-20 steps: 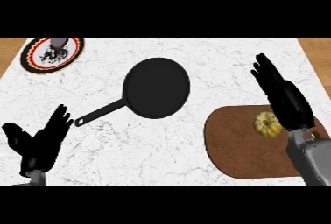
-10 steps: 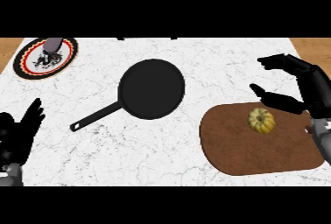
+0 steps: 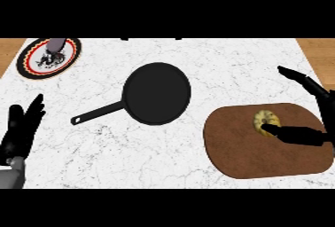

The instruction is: Pick the squash from the cutting board and place it in the pan

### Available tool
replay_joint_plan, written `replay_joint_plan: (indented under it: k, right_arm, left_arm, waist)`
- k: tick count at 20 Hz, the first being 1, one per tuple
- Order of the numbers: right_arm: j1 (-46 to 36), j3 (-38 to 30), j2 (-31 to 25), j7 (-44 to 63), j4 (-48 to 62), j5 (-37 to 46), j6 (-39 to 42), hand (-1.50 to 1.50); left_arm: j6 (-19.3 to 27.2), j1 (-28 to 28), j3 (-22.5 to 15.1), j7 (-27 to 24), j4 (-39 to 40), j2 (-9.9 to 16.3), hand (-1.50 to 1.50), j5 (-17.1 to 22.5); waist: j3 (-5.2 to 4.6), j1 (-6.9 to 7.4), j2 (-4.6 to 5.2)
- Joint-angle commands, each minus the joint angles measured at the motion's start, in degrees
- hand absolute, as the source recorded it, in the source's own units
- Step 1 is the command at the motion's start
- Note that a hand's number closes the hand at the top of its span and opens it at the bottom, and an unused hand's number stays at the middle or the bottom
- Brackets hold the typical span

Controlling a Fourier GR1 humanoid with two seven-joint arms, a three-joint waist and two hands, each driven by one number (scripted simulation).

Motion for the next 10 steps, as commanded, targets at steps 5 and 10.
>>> replay_joint_plan:
  k: [5,10]
  right_arm:
    - [-5.4,6.5,-12.9,23.6,-7.2,13.5,10.1,-1.50]
    - [-12.5,14.0,-16.6,37.0,-8.0,18.1,23.6,-1.50]
  left_arm:
    - [-0.9,-0.5,-0.1,-0.7,1.6,-0.1,0.00,-0.6]
    - [-0.4,-3.1,-0.3,-0.6,3.1,-0.4,0.00,-1.5]
  waist:
    - [-0.33,0.97,0.00]
    - [-0.37,1.90,0.29]
